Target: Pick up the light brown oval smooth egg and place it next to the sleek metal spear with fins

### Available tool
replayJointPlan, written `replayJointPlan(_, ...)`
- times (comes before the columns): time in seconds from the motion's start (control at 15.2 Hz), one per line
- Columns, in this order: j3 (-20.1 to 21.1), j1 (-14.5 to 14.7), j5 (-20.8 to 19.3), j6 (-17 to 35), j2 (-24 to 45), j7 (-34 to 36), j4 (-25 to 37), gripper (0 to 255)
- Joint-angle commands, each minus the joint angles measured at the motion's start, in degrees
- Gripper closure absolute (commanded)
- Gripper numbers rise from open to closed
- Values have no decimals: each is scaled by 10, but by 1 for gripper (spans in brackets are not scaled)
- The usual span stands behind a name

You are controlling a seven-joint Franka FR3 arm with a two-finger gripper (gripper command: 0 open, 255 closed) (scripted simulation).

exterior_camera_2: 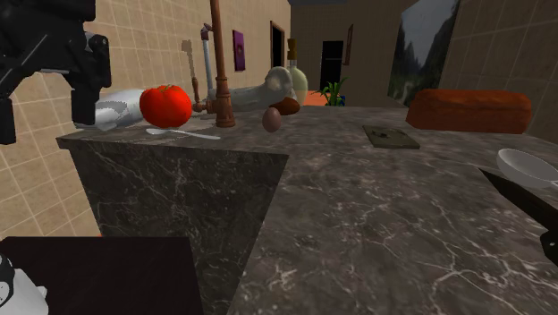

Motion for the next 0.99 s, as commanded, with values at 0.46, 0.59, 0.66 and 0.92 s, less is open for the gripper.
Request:
replayJointPlan(0.46, 57, 33, 65, 63, 87, 66, 38, 0)
replayJointPlan(0.59, 73, 41, 79, 80, 114, 84, 54, 0)
replayJointPlan(0.66, 81, 45, 85, 88, 129, 93, 63, 0)
replayJointPlan(0.92, 111, 58, 105, 119, 189, 127, 104, 0)
